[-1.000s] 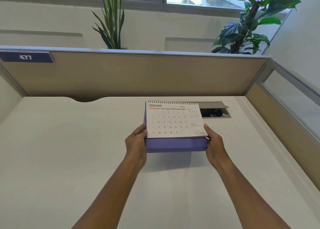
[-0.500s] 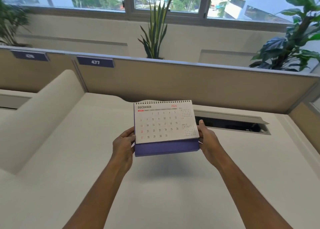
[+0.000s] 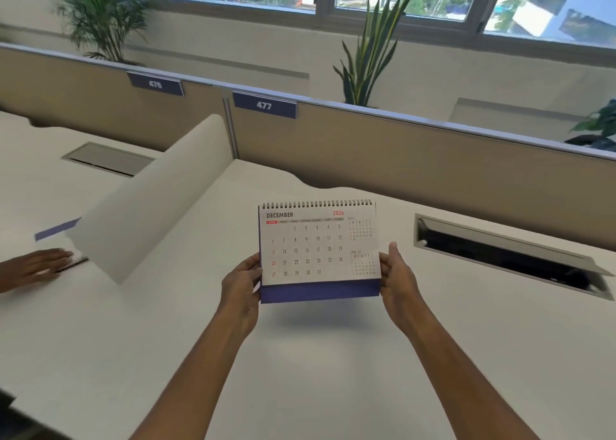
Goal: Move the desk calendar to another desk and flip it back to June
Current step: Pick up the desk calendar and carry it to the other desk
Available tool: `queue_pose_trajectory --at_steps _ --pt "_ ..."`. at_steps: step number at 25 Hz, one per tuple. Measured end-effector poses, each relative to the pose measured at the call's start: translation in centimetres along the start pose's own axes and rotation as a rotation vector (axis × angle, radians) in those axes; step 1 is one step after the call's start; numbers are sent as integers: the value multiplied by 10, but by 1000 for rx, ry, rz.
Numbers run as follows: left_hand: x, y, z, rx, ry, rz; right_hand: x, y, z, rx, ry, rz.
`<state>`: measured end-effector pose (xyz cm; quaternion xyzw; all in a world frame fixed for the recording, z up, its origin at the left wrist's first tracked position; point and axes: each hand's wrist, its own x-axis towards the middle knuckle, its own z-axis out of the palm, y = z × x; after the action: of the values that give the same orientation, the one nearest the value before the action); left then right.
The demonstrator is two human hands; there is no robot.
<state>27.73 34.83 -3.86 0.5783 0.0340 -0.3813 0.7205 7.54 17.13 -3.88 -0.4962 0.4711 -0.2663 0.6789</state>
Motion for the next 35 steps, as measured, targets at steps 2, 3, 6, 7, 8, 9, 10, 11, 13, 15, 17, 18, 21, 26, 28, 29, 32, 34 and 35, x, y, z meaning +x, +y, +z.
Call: queue_pose_trajectory --at_steps 2,3,6,7,8,9,10,11,13,15,17,18,21,26,28,29,32,34,35 --pt "4 -8 -11 -28 1 -24 2 12 8 11 15 24" --pt "7 -13 -16 -37 2 -33 3 19 10 20 23 36" --pt "12 -30 -30 -39 -20 -43 3 38 12 72 50 69" --pt "14 -36 -36 -38 -35 -40 3 44 12 97 55 80" --pt "16 -42 -41 -35 -49 -38 3 51 11 123 57 91" --pt "18 -48 -45 -34 -61 -37 2 56 9 145 57 99" --pt "20 -54 -49 -41 -66 -39 2 61 8 162 55 103" --pt "21 -60 -53 -53 -66 -43 1 65 6 175 53 104" --pt "24 -69 -58 -74 -71 -53 1 71 4 186 55 93" --pt "27 -74 -60 -88 -75 -65 2 76 4 183 51 84" --pt "30 -78 -62 -94 -68 -71 2 81 3 177 50 83" --pt "32 -79 -61 -91 -66 -66 2 83 3 172 55 85" --pt "34 -83 -58 -22 -57 -52 4 93 2 148 82 87" --pt "41 -89 -55 213 -86 -59 7 108 9 28 45 86" --pt "47 -87 -54 249 -73 -66 11 108 13 -64 38 64" --pt "51 -84 -53 272 -65 -67 13 107 15 -99 34 52" --pt "59 -74 -53 375 -83 -56 24 103 17 -209 4 25" --pt "62 -72 -54 444 -113 -60 29 105 16 -282 7 12" --pt "64 -71 -54 474 -115 -68 30 106 16 -306 14 13"
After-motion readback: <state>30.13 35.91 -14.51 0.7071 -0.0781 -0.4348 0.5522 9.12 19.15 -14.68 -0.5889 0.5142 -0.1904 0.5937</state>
